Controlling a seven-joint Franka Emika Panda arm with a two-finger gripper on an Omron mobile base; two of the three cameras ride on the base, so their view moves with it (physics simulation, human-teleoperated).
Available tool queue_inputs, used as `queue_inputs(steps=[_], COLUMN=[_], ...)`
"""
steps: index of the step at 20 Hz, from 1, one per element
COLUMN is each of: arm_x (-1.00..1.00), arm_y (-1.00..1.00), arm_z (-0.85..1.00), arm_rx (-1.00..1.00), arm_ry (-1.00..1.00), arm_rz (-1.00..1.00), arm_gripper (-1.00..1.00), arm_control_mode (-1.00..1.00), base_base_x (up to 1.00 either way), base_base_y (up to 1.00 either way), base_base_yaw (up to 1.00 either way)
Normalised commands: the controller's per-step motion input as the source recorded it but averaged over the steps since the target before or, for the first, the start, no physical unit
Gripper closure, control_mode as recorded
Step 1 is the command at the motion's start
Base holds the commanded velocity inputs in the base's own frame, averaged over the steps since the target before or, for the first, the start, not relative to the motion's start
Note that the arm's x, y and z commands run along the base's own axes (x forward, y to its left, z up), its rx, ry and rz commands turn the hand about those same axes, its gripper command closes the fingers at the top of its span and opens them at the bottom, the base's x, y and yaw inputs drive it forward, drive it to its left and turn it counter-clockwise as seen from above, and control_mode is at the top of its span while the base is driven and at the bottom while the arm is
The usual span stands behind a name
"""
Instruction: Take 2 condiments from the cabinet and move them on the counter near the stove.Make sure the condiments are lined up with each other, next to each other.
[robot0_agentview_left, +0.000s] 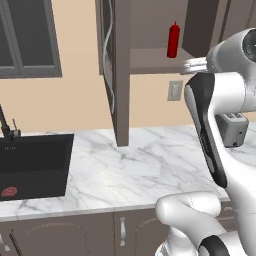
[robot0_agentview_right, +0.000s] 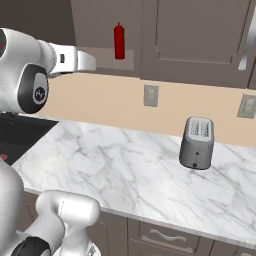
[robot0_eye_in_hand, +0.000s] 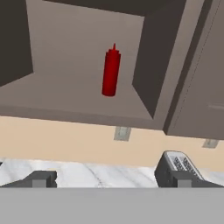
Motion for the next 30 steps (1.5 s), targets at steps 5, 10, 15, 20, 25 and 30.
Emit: queue_inputs(steps=[5, 10, 15, 20, 25, 30], arm_x=[0.37, 0.4, 0.4, 0.41, 0.41, 0.42], arm_y=[0.0, 0.0, -0.01, -0.06, -0.02, 0.0], arm_z=[0.18, 0.27, 0.08, -0.02, -0.01, 0.0], arm_rx=[0.06, 0.09, 0.07, 0.01, 0.0, 0.0], arm_ry=[-0.04, 0.0, 0.0, 0.0, 0.01, 0.02], arm_rz=[0.0, -0.01, -0.05, -0.07, -0.05, -0.02], arm_gripper=[-1.0, -1.0, -1.0, -1.0, -1.0, -1.0], arm_control_mode=[-1.0, -1.0, -1.0, -1.0, -1.0, -1.0], base_base_x=[0.0, 0.0, 0.0, 0.0, 0.0, 0.0], base_base_y=[0.0, 0.0, 0.0, 0.0, 0.0, 0.0], base_base_yaw=[0.0, 0.0, 0.0, 0.0, 0.0, 0.0])
